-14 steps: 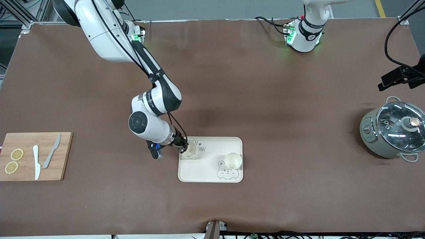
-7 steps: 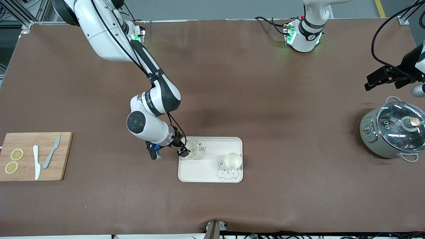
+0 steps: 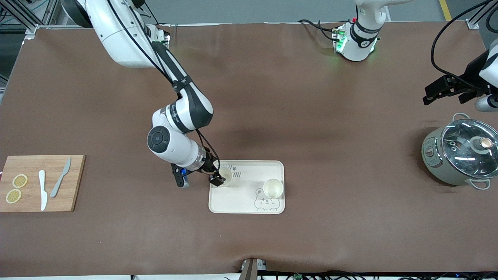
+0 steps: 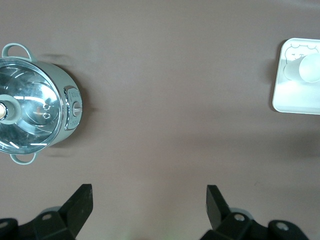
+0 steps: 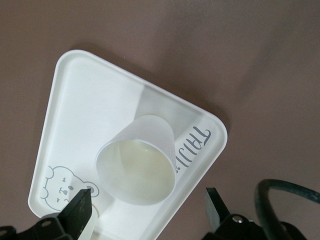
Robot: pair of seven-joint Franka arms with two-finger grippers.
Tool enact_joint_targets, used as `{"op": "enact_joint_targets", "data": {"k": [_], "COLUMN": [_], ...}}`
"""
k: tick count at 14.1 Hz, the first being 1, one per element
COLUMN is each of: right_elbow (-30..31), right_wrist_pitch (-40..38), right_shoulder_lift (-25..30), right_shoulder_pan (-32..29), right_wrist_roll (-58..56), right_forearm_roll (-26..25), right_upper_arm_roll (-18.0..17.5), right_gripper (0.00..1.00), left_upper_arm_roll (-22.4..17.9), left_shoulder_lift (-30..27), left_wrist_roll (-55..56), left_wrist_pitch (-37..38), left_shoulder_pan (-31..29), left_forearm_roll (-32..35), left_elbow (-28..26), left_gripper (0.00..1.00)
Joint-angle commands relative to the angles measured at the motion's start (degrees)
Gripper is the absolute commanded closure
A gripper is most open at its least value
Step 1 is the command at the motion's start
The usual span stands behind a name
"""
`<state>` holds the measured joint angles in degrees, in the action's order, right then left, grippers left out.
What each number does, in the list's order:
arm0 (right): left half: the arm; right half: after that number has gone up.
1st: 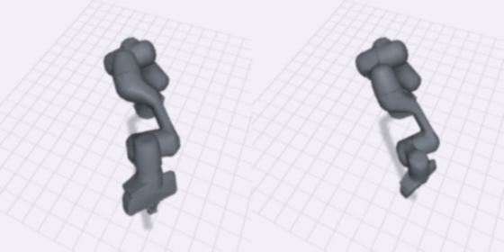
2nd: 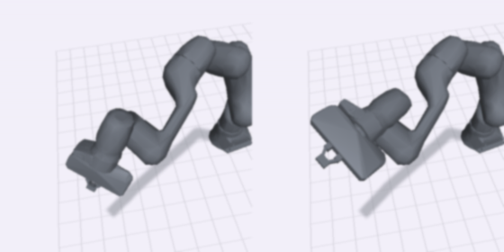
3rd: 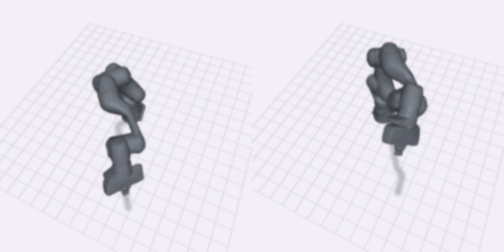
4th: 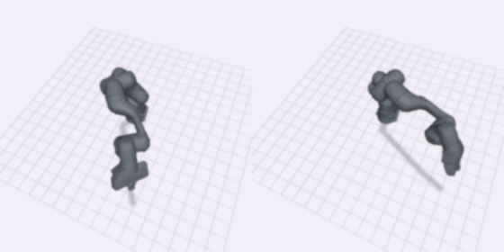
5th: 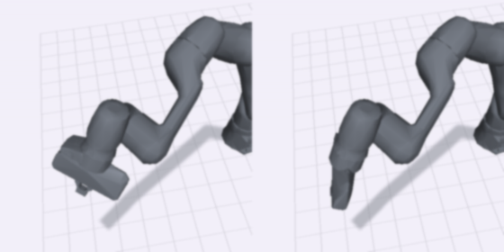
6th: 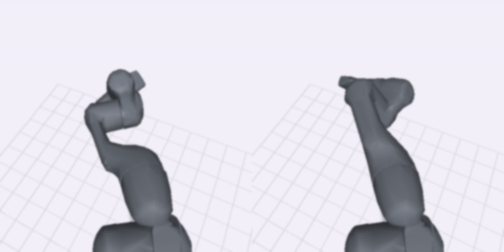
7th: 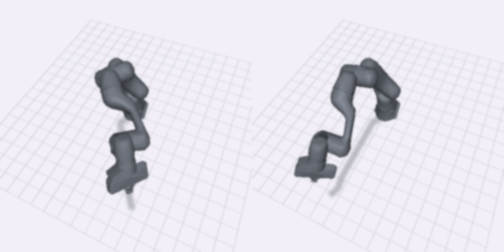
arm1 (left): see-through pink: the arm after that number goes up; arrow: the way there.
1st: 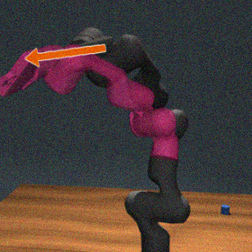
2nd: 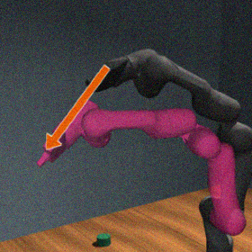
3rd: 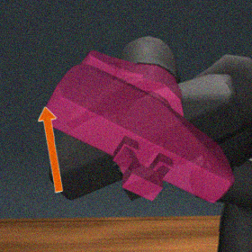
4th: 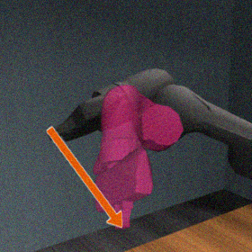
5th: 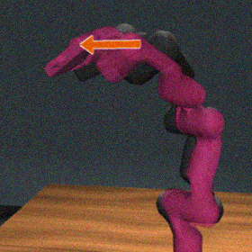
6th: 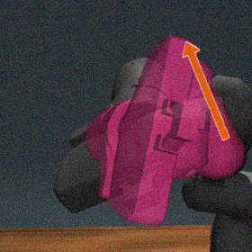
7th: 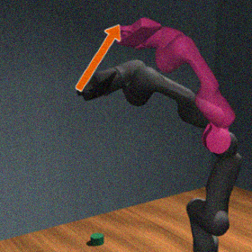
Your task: Place white IKEA cup upright on tray with both arms
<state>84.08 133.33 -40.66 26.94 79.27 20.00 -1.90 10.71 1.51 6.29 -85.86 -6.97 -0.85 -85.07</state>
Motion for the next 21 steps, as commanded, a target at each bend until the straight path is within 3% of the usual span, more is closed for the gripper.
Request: {"op": "enact_joint_targets", "data": {"k": [1,6,8,13,17,21], "right_elbow": [-0.1,-8.1,-10.9,-11.8,-12.8,-18.5], "right_wrist_pitch": [-3.7,-3.9,-7.8,-12.0,-23.3,-33.2], "right_shoulder_lift": [2.8,3.5,4.6,8.3,12.1,12.5], "right_shoulder_pan": [-0.1,-1.4,-3.5,-9.5,-14.4,-16.8], "right_wrist_roll": [-1.3,-1.0,-1.0,-3.2,-22.3,-44.2], "right_forearm_roll": [0.4,0.4,0.1,0.0,-1.0,-10.1], "right_upper_arm_roll": [0.1,0.1,0.1,0.4,1.0,2.3], "right_gripper": [0.00,0.00,0.00,0.00,0.00,0.00], "left_upper_arm_roll": [0.8,0.7,0.7,0.8,1.1,1.7], "left_shoulder_lift": [-1.3,-1.2,-1.2,-0.7,-0.8,-0.8], "left_wrist_roll": [0.2,0.2,0.2,0.2,-0.1,-0.1], "left_wrist_pitch": [-0.5,-0.7,-1.0,-1.6,-1.6,-1.6], "left_shoulder_pan": [-0.9,-0.9,-0.9,-0.7,-0.4,-0.4], "left_forearm_roll": [1.1,1.1,0.9,0.9,1.0,1.1], "left_elbow": [-1.0,-0.9,-0.9,-1.0,-0.9,-0.8], "left_gripper": [0.00,0.00,0.00,0.00,0.00,0.00]}}
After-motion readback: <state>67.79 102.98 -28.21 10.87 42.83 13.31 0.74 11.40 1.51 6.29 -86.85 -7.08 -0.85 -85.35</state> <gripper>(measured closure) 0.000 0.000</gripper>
